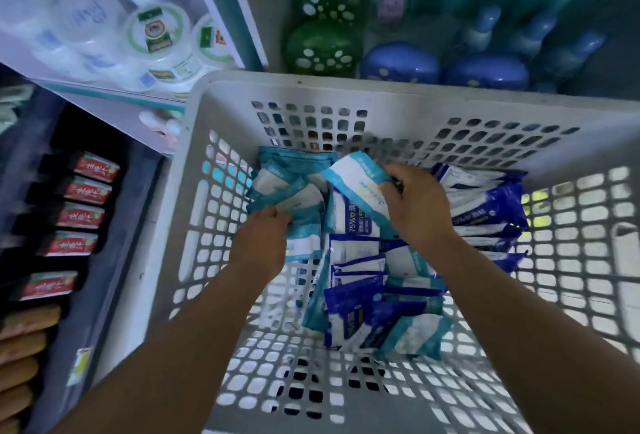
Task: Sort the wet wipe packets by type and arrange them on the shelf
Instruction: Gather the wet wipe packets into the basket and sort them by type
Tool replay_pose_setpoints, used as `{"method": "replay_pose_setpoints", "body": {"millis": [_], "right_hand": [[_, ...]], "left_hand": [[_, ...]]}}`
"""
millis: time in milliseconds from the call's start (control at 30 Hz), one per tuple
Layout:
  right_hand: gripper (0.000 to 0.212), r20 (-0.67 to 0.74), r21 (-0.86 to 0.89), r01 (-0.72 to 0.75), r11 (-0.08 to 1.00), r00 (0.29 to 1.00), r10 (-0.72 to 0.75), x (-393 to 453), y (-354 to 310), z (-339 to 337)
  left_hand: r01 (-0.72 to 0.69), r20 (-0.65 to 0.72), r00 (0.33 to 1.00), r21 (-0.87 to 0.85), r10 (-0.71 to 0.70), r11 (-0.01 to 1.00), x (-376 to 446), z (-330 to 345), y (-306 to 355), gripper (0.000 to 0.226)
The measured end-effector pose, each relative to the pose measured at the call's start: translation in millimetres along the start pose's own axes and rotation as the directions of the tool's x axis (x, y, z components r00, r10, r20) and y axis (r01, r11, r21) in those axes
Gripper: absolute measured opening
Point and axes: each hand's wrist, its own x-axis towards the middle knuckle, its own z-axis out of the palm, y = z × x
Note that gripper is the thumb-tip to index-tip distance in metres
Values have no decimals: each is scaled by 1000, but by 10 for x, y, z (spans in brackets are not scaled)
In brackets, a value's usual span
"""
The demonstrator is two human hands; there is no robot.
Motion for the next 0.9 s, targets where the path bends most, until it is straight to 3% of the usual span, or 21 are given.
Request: {"method": "replay_pose_setpoints", "body": {"millis": [133, 200, 267, 300, 367, 433, 533, 600, 767, 900], "right_hand": [[24, 168, -26, 173, 985, 972, -166, -26, -237, 122], [25, 265, -36, 217, 975, 943, -200, -38, -321, 230], [23, 335, -76, 240, 968, 920, -202, -63, -401, 339], [22, 354, -82, 244, 966, 913, -200, -72, -452, 393], [22, 378, -74, 261, 962, 900, -215, -92, -584, 489], [20, 416, -44, 306, 951, 871, -261, -105, -738, 599], [17, 470, 61, 247, 967, 848, -246, -123, -868, 720], [21, 457, 71, 192, 979, 866, -203, -121, -847, 708], [40, 489, -125, 110, 986, 872, -35, -111, -580, 574], [45, 357, -183, -48, 982, 927, 112, -108, -327, 436]], "left_hand": [[-29, -109, 993, 85, 38, 996, 34, 37, -50, 50], [45, -184, 981, -114, -65, 992, 39, 24, -52, 55], [134, -173, 962, -383, -213, 914, -19, -49, -27, 68], [126, -169, 961, -430, -217, 894, -57, -86, -11, 74], [15, -224, 969, -362, -103, 932, -149, -122, 18, 82], [-104, -301, 953, -231, 30, 967, -187, -116, 15, 74], [-9, -232, 973, -132, -22, 991, -179, -118, -7, 41], [45, -162, 986, -16, -47, 999, -167, -107, -19, 33], [-13, -66, 998, 180, 25, 984, -115, -25, -46, 33], [18, -125, 992, 168, 3, 986, -86, 15, 10, 51]]}}
